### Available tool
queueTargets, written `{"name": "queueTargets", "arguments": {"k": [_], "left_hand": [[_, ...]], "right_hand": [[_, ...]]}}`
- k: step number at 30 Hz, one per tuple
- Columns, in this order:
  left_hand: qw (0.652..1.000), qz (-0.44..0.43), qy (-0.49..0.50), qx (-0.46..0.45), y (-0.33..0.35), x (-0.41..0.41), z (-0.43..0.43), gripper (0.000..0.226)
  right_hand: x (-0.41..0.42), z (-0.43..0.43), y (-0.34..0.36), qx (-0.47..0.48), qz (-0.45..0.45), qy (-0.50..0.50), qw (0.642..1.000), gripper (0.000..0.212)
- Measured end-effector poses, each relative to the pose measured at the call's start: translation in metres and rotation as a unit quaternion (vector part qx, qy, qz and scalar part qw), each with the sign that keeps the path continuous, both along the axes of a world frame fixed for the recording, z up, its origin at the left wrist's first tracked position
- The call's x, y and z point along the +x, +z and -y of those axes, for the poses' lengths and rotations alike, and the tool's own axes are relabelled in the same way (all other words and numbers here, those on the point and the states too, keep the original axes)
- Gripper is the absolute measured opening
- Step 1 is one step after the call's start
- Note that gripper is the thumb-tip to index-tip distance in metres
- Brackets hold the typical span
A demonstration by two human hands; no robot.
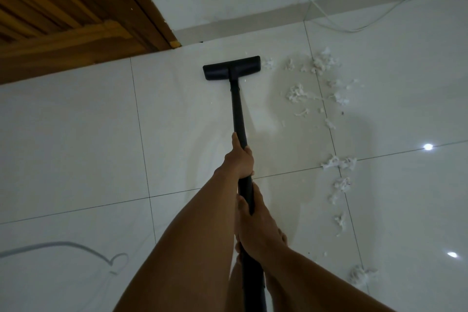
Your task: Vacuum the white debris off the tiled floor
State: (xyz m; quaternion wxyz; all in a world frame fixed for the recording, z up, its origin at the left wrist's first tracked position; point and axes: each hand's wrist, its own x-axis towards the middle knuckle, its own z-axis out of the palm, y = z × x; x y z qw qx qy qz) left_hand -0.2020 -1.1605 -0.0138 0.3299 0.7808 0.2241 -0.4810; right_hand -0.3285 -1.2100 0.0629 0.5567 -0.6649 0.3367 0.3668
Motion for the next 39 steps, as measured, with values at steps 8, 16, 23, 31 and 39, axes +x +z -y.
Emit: {"name": "queueTargets", "arguments": {"k": [8,16,23,31,39], "left_hand": [[1.000,-0.003,-0.005,0.000,-0.008,0.030,-0.010,0.069],[1.000,-0.009,0.003,-0.015,0.023,0.060,-0.020,0.066],[0.997,-0.017,0.056,-0.041,0.077,0.108,-0.027,0.067],[0.994,-0.088,0.060,-0.024,0.073,0.179,-0.025,0.071],[0.992,-0.113,0.046,-0.011,0.056,0.213,-0.019,0.065]], "right_hand": [[0.028,-0.014,-0.009,-0.005,-0.016,-0.034,0.999,0.044],[0.062,-0.021,0.033,0.026,-0.041,-0.060,0.997,0.043],[0.117,-0.020,0.107,0.029,-0.054,-0.053,0.997,0.044],[0.203,-0.016,0.122,0.059,-0.135,-0.094,0.985,0.039],[0.253,-0.002,0.125,0.062,-0.164,-0.073,0.982,0.042]]}}
